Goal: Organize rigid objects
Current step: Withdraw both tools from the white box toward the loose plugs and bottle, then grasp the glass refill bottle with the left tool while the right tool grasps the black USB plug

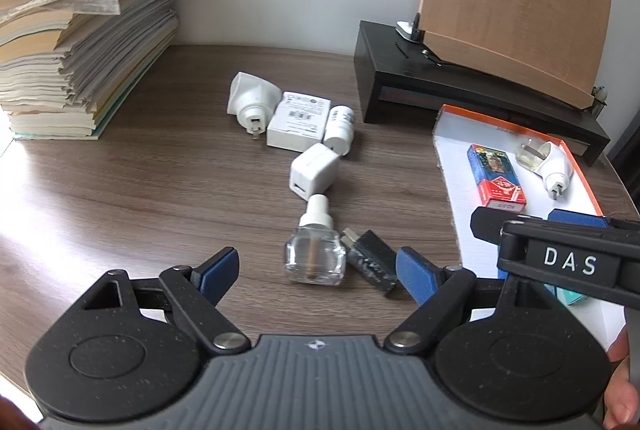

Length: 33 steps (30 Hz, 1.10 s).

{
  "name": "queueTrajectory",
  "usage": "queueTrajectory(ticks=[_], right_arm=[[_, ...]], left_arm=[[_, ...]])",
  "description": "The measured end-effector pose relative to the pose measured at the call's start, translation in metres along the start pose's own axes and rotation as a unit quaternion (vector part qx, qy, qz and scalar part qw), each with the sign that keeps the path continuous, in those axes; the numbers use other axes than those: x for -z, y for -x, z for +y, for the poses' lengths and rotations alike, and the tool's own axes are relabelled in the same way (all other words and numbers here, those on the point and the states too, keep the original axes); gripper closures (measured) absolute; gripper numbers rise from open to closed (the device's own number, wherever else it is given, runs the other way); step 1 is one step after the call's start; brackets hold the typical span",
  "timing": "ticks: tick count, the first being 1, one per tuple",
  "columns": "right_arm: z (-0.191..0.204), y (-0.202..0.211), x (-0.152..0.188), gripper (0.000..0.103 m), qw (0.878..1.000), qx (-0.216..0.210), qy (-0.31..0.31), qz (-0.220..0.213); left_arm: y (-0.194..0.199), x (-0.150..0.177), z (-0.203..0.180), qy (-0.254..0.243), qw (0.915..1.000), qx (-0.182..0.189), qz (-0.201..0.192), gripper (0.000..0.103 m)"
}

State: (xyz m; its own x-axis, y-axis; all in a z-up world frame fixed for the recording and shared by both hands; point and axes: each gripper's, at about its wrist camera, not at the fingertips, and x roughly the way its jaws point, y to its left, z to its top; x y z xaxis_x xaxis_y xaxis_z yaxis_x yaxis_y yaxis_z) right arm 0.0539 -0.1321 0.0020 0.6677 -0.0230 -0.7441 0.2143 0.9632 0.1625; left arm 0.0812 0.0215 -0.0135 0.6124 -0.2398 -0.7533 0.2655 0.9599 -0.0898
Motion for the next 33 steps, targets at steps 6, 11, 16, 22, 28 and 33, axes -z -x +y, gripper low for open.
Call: queueTrajectory(ticks=[6, 11, 16, 22, 28, 33], right_arm=[[0.013, -0.005, 0.002, 0.013, 1.0, -0.001, 0.0, 0.005], [0.022, -0.009, 0.004, 0.013, 1.0, 0.0, 0.0, 0.008], [0.026, -0.014, 0.006, 0.013, 1.0, 0.002, -0.003, 0.013], [0.028, -0.023, 0.009, 0.013, 1.0, 0.002, -0.006, 0.024], [0.026, -0.034, 0.015, 0.014, 0.999, -0.008, 0.001, 0.04], [0.029, -0.044, 0.018, 0.014, 0.998, -0.035, 0.019, 0.051]], left_arm=[[-0.001, 0.001, 0.013, 0.005, 1.0, -0.002, 0.004, 0.015], [-0.003, 0.0, 0.022, 0.005, 1.0, -0.001, 0.007, 0.015], [-0.008, 0.0, 0.032, 0.008, 0.9999, 0.0, 0.013, 0.015], [-0.015, 0.003, 0.041, 0.01, 0.9997, 0.001, 0.024, 0.015], [-0.025, 0.008, 0.049, 0.011, 0.9992, 0.004, 0.039, 0.015], [-0.031, 0.009, 0.062, 0.021, 0.9989, 0.002, 0.042, 0.015]])
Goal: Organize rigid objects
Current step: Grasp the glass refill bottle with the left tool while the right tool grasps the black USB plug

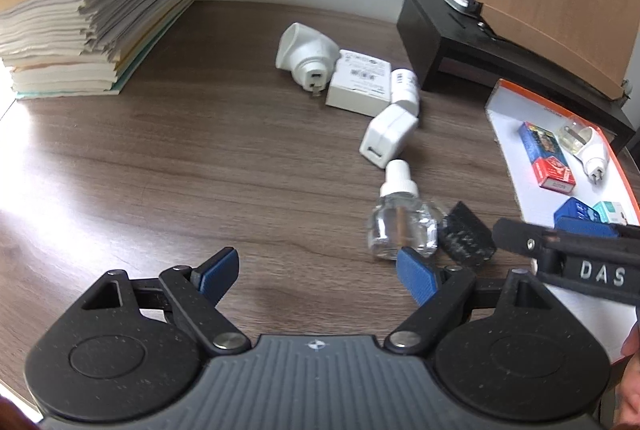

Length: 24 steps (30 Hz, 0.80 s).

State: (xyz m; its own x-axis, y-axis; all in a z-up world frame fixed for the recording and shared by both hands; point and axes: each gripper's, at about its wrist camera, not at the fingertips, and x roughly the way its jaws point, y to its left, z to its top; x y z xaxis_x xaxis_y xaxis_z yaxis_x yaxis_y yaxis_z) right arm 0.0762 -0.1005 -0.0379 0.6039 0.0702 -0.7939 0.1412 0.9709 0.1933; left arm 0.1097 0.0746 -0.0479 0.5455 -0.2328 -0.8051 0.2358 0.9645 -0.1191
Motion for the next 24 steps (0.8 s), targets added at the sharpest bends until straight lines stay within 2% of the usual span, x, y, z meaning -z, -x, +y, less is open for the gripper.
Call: queueTrajectory(ticks=[3, 8, 11, 13, 21, 24], right_arm=[[0.007, -0.007, 0.001, 0.018, 1.0, -0.02, 0.022, 0.009], [0.02, -0.026, 0.003, 0.038, 0.997, -0.027, 0.069, 0.024], [0.02, -0.036, 0.003, 0.058, 0.996, -0.037, 0.081, 0.028], [0.02, -0.041, 0.003, 0.077, 0.995, -0.041, 0.087, 0.032], [-0.007, -0.029, 0.002, 0.077, 0.997, -0.026, 0.065, 0.018], [-0.022, -0.019, -0.001, 0.077, 0.998, -0.019, 0.054, 0.009]], left_arm=[[-0.002, 0.0, 0.007, 0.011, 0.9999, 0.0, 0.001, 0.015], [-0.003, 0.0, 0.011, 0.017, 0.9998, 0.006, -0.002, 0.015], [-0.004, 0.0, 0.009, 0.016, 0.9998, 0.013, -0.004, 0.014], [-0.005, 0.0, 0.007, 0.016, 0.9997, 0.017, -0.005, 0.014], [-0.016, -0.001, -0.021, -0.002, 0.9991, 0.04, -0.011, 0.012], [-0.027, 0.0, -0.037, -0.022, 0.9991, 0.033, -0.011, 0.015]])
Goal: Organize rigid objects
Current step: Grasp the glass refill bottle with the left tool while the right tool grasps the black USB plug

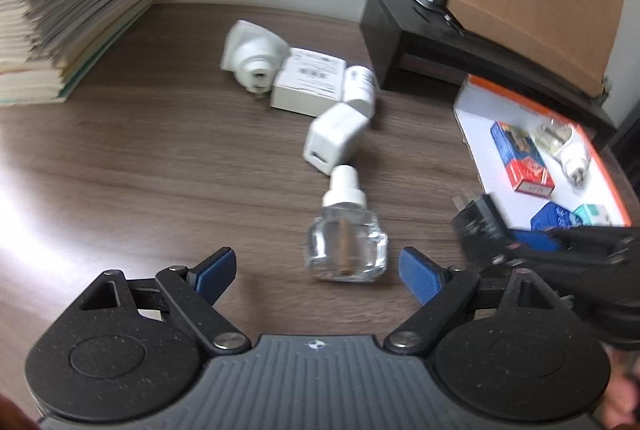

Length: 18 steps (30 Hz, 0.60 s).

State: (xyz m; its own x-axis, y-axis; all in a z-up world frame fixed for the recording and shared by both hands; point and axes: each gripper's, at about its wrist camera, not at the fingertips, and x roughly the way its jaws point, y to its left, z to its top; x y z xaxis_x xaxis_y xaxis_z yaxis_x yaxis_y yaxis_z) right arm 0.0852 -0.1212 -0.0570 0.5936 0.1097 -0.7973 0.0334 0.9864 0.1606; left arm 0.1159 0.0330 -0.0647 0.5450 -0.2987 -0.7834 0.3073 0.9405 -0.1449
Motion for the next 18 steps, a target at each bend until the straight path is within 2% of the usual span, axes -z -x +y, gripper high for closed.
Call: queueTrajectory(ticks=[1, 3, 4, 7, 13, 18], right_arm=[[-0.005, 0.004, 0.0, 0.077, 1.0, 0.001, -0.005, -0.002], [-0.013, 0.01, 0.0, 0.077, 1.0, 0.004, -0.01, -0.006], [-0.016, 0.013, 0.001, 0.077, 1.0, 0.004, -0.011, -0.007], [-0.026, 0.019, 0.003, 0.077, 1.0, 0.007, -0.021, -0.012], [-0.038, 0.031, 0.006, 0.077, 0.999, 0.008, -0.032, -0.022], [-0.047, 0.044, 0.007, 0.077, 0.999, 0.007, -0.039, -0.034]], left_arm=[[-0.004, 0.0, -0.004, -0.006, 1.0, -0.004, 0.001, 0.018], [-0.011, -0.001, -0.01, -0.011, 0.9999, -0.003, 0.003, 0.03], [-0.014, -0.001, -0.013, -0.014, 0.9999, -0.004, 0.002, 0.03], [-0.015, -0.001, -0.019, -0.028, 0.9995, -0.012, -0.007, 0.052], [-0.008, 0.004, -0.027, -0.017, 0.9998, -0.008, -0.011, 0.054], [0.009, 0.005, -0.043, -0.02, 0.9993, 0.004, -0.032, 0.054]])
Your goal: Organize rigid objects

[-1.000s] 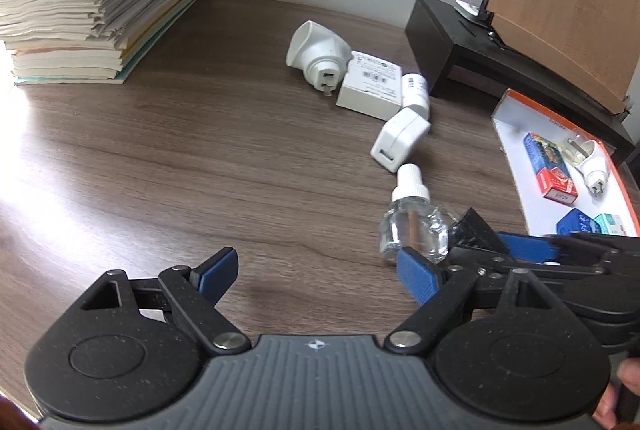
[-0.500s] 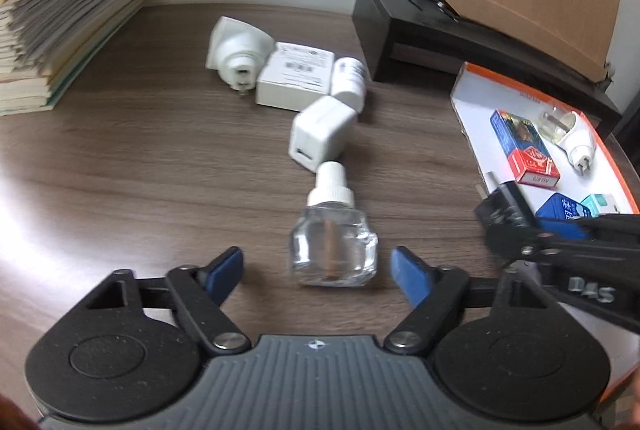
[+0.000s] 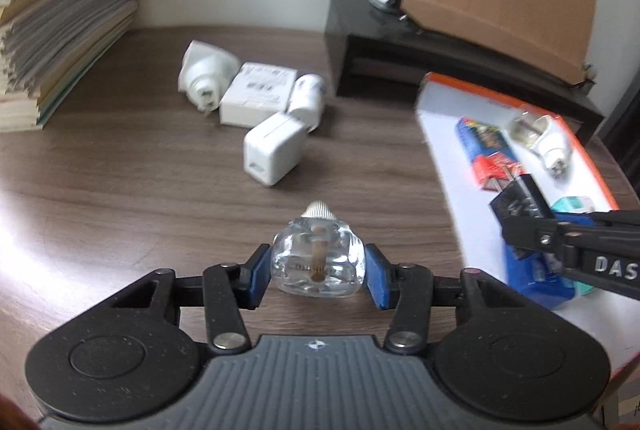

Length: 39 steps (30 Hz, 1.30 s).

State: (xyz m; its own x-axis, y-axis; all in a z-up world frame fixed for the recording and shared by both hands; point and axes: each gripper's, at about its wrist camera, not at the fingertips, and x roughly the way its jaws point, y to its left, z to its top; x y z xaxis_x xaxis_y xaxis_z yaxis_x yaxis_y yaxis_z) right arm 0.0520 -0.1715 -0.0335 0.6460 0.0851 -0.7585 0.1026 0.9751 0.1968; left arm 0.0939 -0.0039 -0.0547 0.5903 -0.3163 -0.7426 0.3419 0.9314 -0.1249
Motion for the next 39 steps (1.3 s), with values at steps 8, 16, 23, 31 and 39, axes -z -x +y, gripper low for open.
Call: queueTrajectory(ticks=[8, 16, 23, 31, 39], right_arm=[[-0.021, 0.029, -0.002, 0.077, 0.999, 0.008, -0.016, -0.03], [-0.056, 0.059, 0.002, 0.077, 0.997, 0.036, -0.045, -0.059], [-0.089, 0.079, 0.01, 0.077, 0.992, 0.063, -0.075, -0.073], [-0.112, 0.09, 0.016, 0.077, 0.989, 0.079, -0.093, -0.078], [-0.119, 0.091, 0.012, 0.077, 0.989, 0.079, -0.095, -0.082]], left_arm=[[0.021, -0.01, -0.03, -0.011, 0.9993, 0.018, -0.031, 0.054], [0.031, -0.021, -0.072, -0.035, 0.997, 0.048, -0.049, 0.054], [0.033, -0.025, -0.107, -0.053, 0.9944, 0.077, -0.049, 0.054], [0.03, -0.028, -0.136, -0.074, 0.9919, 0.092, -0.047, 0.054], [0.027, -0.034, -0.149, -0.085, 0.9908, 0.093, -0.048, 0.054]])
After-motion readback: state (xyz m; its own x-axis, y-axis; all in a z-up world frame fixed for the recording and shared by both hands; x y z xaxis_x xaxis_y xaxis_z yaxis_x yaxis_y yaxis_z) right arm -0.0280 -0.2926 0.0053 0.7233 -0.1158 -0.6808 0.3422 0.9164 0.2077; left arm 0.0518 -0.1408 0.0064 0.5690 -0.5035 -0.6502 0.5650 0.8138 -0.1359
